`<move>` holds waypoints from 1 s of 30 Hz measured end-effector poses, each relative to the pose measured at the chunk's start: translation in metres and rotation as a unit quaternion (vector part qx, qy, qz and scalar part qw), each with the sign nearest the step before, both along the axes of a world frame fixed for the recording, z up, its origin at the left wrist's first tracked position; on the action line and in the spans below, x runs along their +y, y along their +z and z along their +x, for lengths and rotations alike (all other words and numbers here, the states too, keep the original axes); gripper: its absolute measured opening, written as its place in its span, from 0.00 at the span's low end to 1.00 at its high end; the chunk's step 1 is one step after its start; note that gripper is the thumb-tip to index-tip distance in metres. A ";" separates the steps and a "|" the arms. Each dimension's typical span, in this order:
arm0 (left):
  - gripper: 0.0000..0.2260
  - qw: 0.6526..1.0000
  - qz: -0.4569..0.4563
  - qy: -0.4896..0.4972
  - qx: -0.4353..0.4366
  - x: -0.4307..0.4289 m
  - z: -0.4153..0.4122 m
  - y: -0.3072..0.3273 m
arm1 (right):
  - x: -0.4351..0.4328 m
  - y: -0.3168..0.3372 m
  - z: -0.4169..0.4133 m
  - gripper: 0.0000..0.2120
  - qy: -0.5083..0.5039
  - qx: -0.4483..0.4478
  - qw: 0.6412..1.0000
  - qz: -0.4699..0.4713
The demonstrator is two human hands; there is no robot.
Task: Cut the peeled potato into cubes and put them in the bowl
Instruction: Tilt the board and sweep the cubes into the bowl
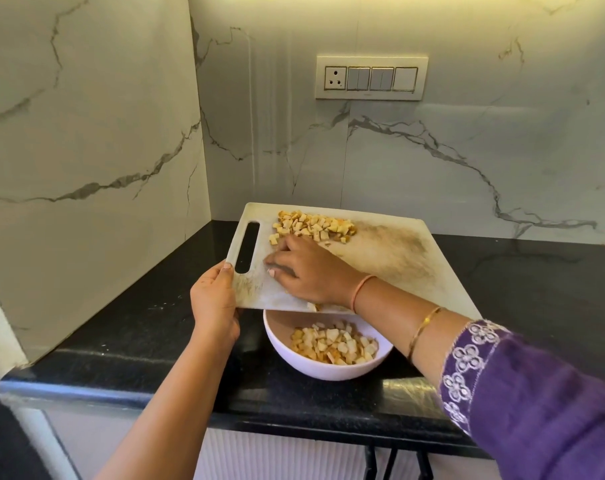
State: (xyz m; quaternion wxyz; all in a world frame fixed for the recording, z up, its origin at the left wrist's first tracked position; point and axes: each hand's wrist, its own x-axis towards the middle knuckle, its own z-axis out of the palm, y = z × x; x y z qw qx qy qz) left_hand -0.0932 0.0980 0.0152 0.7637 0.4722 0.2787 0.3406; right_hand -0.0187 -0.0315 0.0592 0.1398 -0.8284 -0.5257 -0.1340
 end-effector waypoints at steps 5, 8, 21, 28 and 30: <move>0.08 1.000 -0.008 0.001 0.000 0.001 0.000 -0.003 | -0.032 -0.017 -0.020 0.18 0.056 -0.039 0.998 -0.008; 0.09 1.000 -0.013 0.009 0.003 0.003 -0.001 -0.004 | -0.053 -0.024 -0.025 0.20 0.076 -0.046 0.996 -0.013; 0.06 1.000 -0.024 0.010 0.012 -0.001 -0.001 -0.007 | -0.068 0.009 0.029 0.18 -0.082 0.137 0.980 0.121; 0.05 1.000 -0.022 0.003 0.009 -0.003 -0.003 -0.006 | -0.047 0.014 0.067 0.27 -0.177 0.199 0.961 0.074; 0.05 1.000 -0.020 0.002 0.007 -0.003 -0.003 -0.005 | -0.039 0.017 0.071 0.26 -0.178 0.202 0.960 0.083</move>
